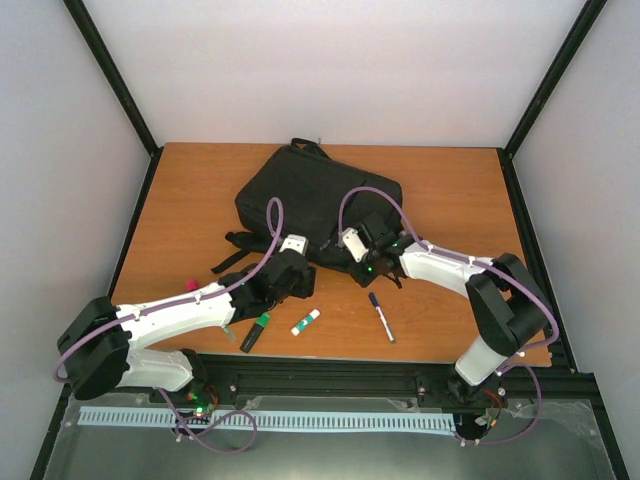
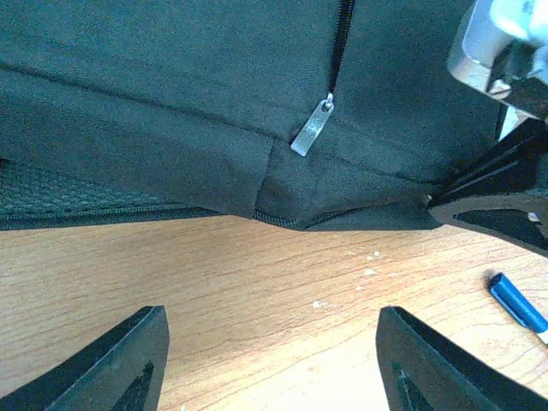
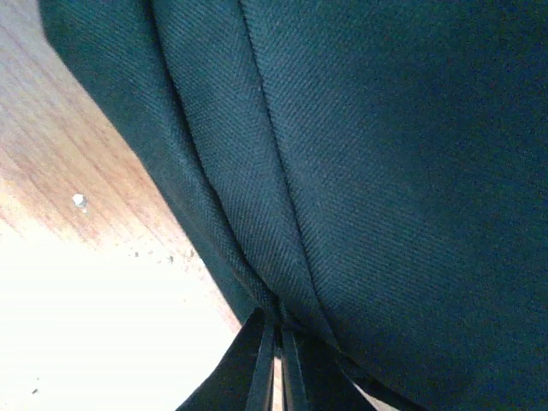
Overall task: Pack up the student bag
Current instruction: Zip the student bag at the center of the board.
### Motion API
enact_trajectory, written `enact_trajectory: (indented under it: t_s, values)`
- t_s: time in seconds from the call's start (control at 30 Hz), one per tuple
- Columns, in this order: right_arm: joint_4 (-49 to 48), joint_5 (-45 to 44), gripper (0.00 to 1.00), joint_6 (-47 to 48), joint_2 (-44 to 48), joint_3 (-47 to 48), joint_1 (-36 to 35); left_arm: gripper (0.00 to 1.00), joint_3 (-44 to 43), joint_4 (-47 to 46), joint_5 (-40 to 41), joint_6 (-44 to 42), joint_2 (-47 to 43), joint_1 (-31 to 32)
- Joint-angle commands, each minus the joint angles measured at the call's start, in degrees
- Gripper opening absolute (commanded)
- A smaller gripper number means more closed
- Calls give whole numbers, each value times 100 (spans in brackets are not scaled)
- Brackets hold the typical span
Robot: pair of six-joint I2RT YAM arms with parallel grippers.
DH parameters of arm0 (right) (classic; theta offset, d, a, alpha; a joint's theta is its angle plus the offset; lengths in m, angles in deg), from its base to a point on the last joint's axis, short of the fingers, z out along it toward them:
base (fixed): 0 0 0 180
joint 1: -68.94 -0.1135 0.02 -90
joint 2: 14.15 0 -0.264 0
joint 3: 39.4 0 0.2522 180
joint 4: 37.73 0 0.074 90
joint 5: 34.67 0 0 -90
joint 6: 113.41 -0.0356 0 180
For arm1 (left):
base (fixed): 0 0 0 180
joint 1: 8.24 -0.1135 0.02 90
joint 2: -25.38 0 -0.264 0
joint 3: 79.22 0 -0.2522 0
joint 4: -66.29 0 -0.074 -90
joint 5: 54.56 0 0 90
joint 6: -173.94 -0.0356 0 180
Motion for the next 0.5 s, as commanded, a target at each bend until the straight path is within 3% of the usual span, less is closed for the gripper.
enact_trajectory:
  t_s: [0.0,0.2,0.47]
  values:
    - [-71,72,3,110,484,-60,-23,72,-12,-245,-144,250,-88,-75]
    - [365,266,3,456,1020,-267,-23,83,-66,-539,-714,1093,123,-253]
    - [402,361,3,511,1202,-445,-25,81,-315,-911,-1693,2618,1009,-490]
